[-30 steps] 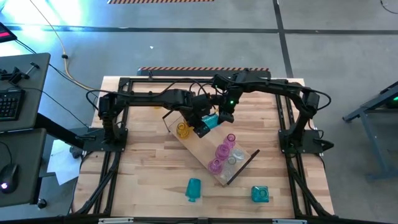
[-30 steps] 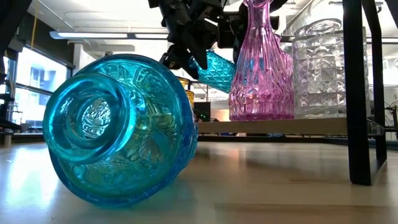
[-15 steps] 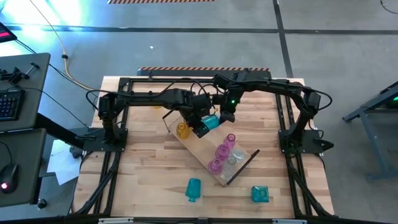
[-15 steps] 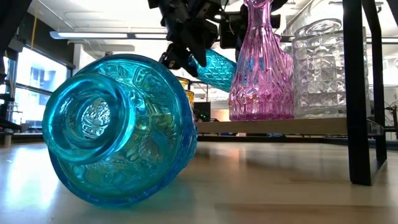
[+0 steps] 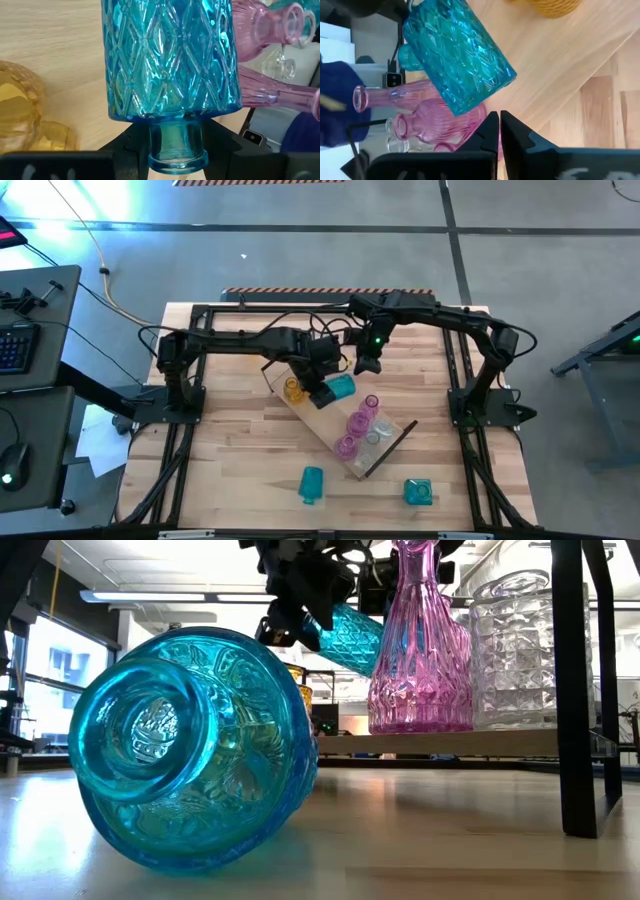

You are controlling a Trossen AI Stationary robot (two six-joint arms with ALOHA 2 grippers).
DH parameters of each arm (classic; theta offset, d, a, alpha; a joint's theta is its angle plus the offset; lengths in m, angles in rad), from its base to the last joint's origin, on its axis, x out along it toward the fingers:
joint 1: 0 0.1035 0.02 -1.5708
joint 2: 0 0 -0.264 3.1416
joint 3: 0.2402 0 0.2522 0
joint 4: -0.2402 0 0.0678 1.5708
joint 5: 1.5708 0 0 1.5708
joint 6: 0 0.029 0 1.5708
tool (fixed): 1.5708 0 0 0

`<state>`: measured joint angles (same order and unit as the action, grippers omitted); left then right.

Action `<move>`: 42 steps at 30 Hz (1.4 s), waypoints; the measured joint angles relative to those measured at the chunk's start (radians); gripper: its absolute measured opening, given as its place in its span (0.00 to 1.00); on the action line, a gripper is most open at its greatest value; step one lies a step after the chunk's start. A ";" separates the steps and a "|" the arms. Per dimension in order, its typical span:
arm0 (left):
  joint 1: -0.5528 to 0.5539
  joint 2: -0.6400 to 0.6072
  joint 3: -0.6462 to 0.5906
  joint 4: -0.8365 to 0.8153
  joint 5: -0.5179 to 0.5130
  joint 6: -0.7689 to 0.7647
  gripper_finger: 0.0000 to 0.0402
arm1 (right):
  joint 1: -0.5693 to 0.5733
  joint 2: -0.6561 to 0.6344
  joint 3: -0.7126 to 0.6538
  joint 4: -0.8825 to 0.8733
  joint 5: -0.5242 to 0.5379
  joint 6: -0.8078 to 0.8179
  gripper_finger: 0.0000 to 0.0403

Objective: Sort vases onto shelf
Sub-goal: Put the left blue crystal vase on the shelf

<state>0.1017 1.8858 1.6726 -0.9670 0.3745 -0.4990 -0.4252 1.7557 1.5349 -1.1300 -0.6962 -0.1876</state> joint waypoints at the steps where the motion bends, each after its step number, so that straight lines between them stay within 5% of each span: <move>1: 0.000 0.000 0.000 0.000 -0.004 -0.002 0.28 | 0.000 0.000 0.000 0.003 0.006 0.003 0.00; 15: -0.001 0.066 -0.001 -0.006 0.012 -0.011 0.28 | 0.062 -0.001 0.000 0.004 0.132 0.011 0.00; 42: 0.022 0.084 0.113 -0.166 -0.056 0.126 0.28 | 0.104 0.007 -0.044 0.122 -0.018 0.121 0.00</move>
<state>0.1234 1.9700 1.7855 -1.1331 0.3187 -0.3730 -0.3210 1.7631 1.4905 -1.0078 -0.7141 -0.0670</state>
